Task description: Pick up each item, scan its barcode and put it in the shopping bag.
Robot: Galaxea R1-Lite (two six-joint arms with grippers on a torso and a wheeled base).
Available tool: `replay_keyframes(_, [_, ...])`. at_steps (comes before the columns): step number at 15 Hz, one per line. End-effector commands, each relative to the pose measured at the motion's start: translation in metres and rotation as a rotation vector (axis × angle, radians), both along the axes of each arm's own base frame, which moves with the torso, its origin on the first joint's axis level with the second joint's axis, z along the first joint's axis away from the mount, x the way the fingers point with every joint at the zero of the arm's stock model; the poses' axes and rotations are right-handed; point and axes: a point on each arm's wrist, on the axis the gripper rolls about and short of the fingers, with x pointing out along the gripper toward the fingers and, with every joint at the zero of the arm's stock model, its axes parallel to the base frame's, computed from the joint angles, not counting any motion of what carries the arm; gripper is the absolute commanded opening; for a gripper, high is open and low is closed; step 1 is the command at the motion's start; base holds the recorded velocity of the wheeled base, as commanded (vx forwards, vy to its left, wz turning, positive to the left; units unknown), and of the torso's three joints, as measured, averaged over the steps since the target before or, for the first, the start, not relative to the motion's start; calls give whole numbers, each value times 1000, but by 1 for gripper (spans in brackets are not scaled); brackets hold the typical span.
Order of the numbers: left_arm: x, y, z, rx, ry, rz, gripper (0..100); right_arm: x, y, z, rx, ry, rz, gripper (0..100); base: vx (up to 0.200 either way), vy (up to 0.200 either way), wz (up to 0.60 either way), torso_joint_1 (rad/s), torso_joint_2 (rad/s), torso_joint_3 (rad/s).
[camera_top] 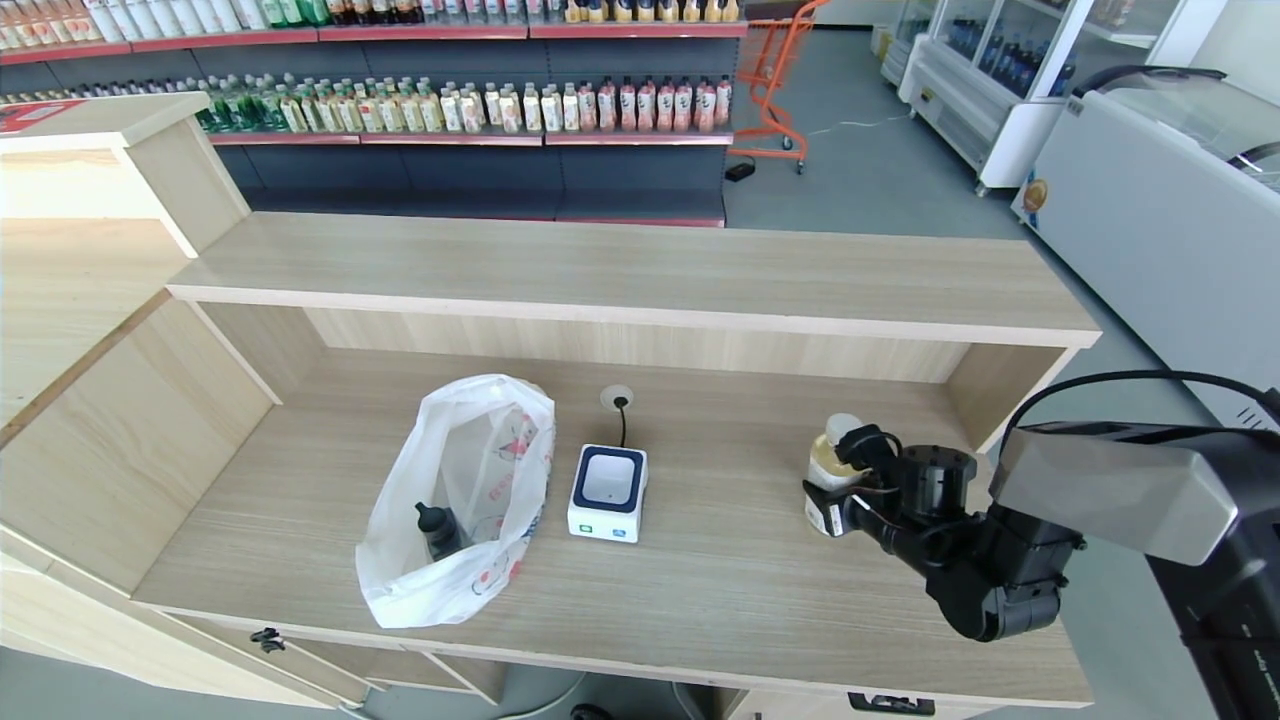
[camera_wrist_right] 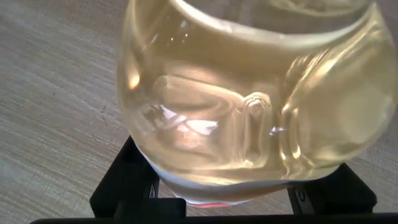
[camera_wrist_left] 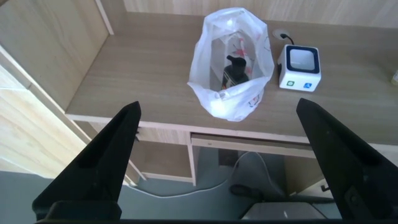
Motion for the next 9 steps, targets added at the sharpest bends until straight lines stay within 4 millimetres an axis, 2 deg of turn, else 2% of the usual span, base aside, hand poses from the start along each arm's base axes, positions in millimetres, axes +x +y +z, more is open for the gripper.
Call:
replay_keyframes(1, [0,0,0,0,0,-1,100,1,3,16,39,-39,30,0,0,0,0,0,0,0])
replay_keyframes(3, [0,0,0,0,0,-1,100,-5,7,48,122,-84,62,0,0,0,0,0,0,0])
replay_keyframes(4, [0,0,0,0,0,-1,100,-19,7,99,201,-113,141,0,0,0,0,0,0,0])
replay_keyframes(6, [0,0,0,0,0,-1,100,-55,3,157,340,-40,323,0,0,0,0,0,0,0])
replay_keyframes(7, [0,0,0,0,0,-1,100,-65,2,163,375,-3,365,0,0,0,0,0,0,0])
replay_keyframes(9, [0,0,0,0,0,0,100,-101,1,148,444,178,540,0,0,0,0,0,0,0])
